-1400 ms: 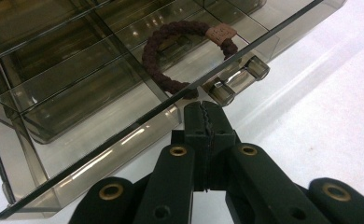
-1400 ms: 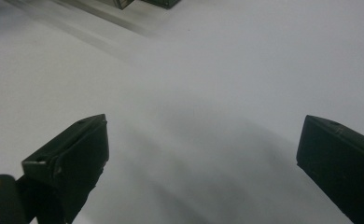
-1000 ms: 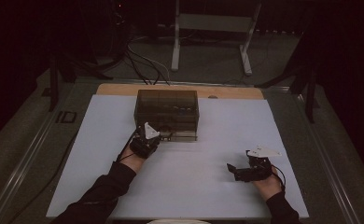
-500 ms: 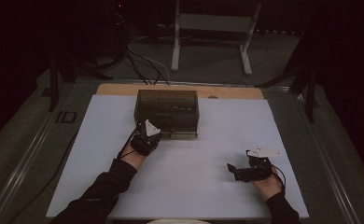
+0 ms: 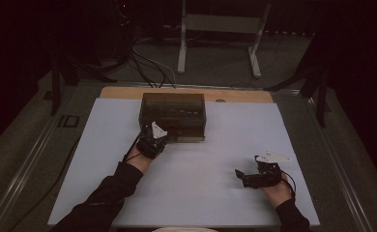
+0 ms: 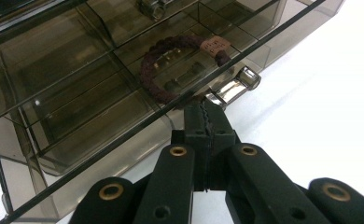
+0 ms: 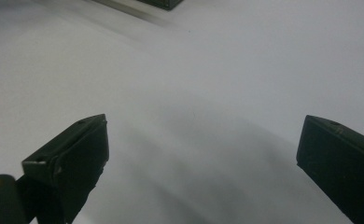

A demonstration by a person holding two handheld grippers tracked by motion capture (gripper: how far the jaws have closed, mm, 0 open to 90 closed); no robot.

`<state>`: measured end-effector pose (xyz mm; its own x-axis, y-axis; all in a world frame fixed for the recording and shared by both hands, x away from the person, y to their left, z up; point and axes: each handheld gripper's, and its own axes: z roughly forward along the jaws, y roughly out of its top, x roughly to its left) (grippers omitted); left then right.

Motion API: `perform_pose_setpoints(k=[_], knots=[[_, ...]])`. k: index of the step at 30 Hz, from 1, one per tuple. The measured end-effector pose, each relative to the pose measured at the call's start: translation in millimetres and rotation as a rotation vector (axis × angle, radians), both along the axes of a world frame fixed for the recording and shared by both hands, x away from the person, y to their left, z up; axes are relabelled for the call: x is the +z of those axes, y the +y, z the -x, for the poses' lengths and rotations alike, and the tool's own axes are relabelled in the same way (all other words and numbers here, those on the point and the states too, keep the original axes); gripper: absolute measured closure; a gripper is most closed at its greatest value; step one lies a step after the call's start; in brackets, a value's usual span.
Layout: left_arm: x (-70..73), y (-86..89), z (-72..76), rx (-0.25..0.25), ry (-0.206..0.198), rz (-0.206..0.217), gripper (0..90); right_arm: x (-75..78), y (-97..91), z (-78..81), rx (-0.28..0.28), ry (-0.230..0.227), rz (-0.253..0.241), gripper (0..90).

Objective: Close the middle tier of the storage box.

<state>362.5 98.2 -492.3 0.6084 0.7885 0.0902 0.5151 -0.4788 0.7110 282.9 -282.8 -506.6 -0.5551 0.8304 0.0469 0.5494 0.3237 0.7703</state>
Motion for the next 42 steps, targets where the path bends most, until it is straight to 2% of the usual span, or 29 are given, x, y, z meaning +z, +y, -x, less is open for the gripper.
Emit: perform_pose_setpoints(k=[42], knots=[[-1.0, -5.7, -24.5, 0.037, -0.014, -0.031, 90.0, 1.0, -0.1, 0.6, 0.005, -0.005, -0.001, 2.4]])
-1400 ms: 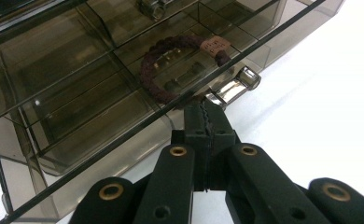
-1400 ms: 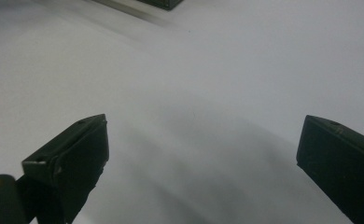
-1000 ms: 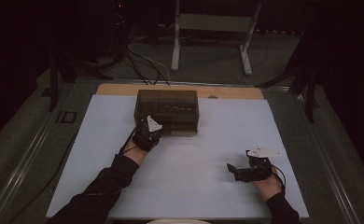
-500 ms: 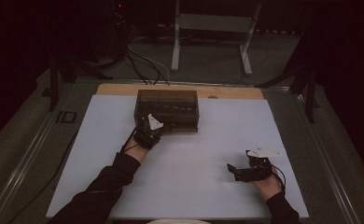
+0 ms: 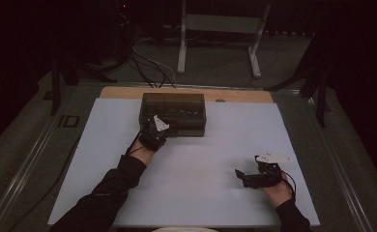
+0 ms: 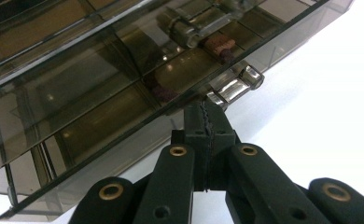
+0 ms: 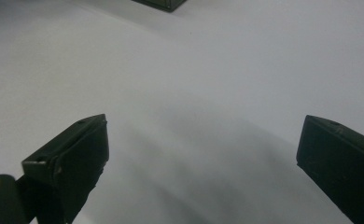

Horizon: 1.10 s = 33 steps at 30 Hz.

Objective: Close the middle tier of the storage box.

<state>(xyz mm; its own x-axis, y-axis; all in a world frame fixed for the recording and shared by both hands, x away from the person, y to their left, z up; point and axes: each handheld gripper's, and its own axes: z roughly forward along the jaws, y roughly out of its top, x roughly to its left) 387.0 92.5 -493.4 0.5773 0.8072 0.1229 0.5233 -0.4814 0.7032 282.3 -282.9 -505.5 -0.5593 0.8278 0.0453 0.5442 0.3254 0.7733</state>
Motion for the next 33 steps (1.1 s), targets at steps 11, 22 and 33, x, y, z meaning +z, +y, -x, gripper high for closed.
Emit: perform_pose_setpoints(k=[11, 22, 33], knots=[[-1.1, -1.6, -7.4, 0.016, -0.003, -0.003, 90.0, 0.2, -0.1, 0.1, -0.001, 0.001, -0.002, 2.4], [-4.0, -1.7, -12.4, 0.026, -0.007, -0.016, 90.0, 0.2, -0.2, 0.1, -0.002, 0.002, -0.005, 2.4], [-7.8, -1.8, -15.4, 0.025, 0.003, -0.023, 90.0, -0.6, -0.7, -0.5, -0.002, 0.003, -0.006, 2.4]])
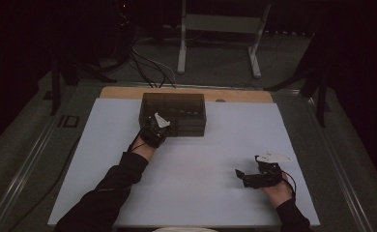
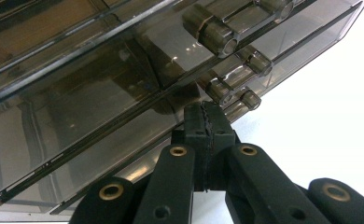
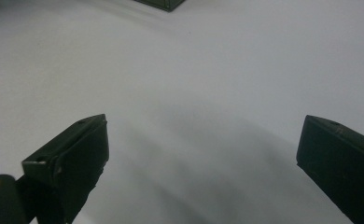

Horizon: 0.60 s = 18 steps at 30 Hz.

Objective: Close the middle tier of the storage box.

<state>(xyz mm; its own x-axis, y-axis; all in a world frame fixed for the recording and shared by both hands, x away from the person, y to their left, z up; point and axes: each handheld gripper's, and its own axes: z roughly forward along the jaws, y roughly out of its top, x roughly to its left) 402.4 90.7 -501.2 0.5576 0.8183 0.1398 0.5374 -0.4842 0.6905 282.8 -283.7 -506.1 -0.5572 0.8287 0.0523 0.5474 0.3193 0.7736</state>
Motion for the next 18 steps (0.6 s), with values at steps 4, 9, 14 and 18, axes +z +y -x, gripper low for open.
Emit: perform_pose_setpoints(k=[4, 9, 14, 18], knots=[[0.2, 0.1, -0.3, -0.001, 0.003, 0.001, 90.0, 0.3, 0.0, 0.1, -0.001, 0.000, -0.002, 2.4], [0.2, 0.3, -0.2, -0.001, 0.003, 0.001, 90.0, 0.1, -0.4, 0.1, -0.001, 0.000, -0.001, 2.4], [1.0, 0.7, 0.3, -0.007, 0.006, -0.009, 90.0, 0.8, 0.2, 0.5, 0.001, -0.001, -0.003, 2.4], [2.3, 3.5, 3.3, -0.012, 0.013, -0.017, 90.0, 0.4, -0.2, 0.4, 0.003, 0.000, -0.002, 2.4]])
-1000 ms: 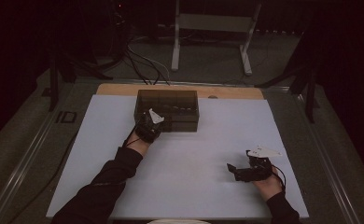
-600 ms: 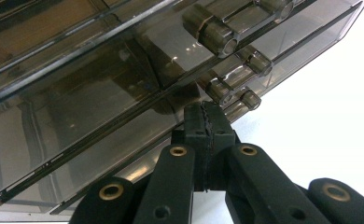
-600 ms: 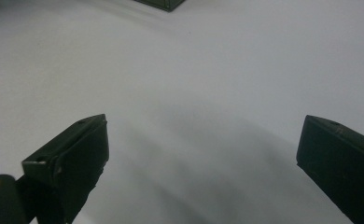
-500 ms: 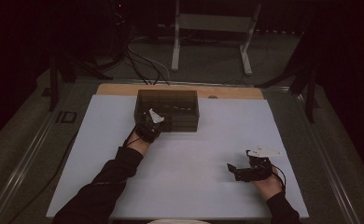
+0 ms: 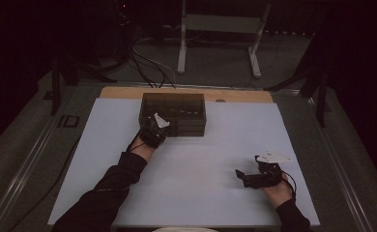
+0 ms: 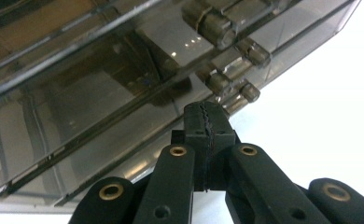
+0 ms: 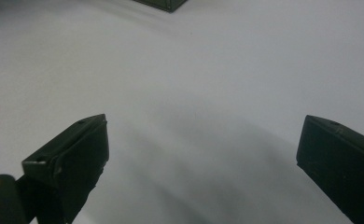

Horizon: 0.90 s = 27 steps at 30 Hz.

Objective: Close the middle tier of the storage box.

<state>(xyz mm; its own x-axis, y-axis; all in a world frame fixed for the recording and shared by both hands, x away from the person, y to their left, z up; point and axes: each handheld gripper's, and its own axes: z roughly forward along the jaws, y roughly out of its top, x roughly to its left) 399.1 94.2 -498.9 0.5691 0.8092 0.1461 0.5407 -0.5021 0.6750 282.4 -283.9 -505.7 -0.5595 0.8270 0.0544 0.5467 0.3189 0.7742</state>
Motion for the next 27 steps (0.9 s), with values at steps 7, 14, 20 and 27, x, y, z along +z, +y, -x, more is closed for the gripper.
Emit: perform_pose_setpoints(k=[7, 14, 20, 27], knots=[[7.5, 6.1, 5.9, 0.001, 0.000, 0.023, 90.0, 0.4, 0.4, 0.0, 0.000, 0.000, -0.001, 2.4], [12.8, 6.5, 12.4, -0.011, 0.009, 0.051, 82.3, 0.4, 0.5, 0.0, -0.001, 0.000, 0.002, 2.4], [13.1, 6.4, 16.8, -0.017, 0.030, 0.072, 66.3, 0.5, 0.6, 0.1, 0.001, 0.000, 0.002, 2.4], [15.2, 7.2, 20.1, -0.011, 0.039, 0.084, 50.0, 0.1, 0.9, -0.1, 0.005, -0.001, 0.008, 2.4]])
